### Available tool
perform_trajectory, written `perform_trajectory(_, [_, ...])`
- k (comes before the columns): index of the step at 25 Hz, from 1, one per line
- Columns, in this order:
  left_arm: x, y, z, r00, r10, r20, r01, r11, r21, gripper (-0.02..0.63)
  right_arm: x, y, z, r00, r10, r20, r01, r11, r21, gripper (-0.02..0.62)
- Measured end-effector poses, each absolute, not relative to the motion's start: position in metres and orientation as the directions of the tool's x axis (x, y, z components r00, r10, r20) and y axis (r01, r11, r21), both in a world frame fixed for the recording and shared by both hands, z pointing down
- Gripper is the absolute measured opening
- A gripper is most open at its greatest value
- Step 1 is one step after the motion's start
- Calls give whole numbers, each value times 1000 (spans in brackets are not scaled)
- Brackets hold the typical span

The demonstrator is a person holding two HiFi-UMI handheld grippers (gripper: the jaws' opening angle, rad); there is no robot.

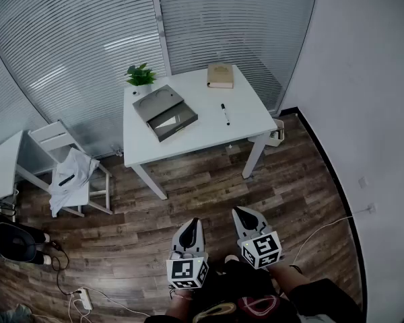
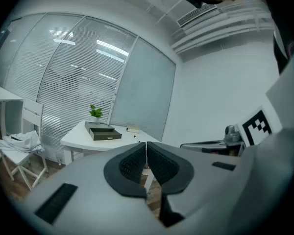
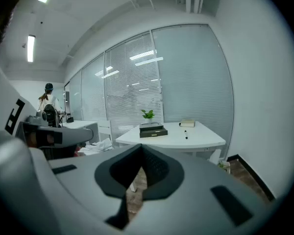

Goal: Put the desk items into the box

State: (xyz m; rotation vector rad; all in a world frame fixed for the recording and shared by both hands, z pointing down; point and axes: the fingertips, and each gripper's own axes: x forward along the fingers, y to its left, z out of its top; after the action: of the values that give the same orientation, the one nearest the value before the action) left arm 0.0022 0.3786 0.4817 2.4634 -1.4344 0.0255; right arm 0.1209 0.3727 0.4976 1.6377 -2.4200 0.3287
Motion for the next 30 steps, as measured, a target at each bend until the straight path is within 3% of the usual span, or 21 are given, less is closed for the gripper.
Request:
perform_trajectory(15, [-37,374,491,512,-843,163,-849,-469,244,21,110,370,503,-363,-889,278,-930,330,-161,8])
perform_trajectory(30, [-1,270,501,467,-867,175,-872,-418,256,21,147,254,512,-382,-870,312,-923,374,-87,8])
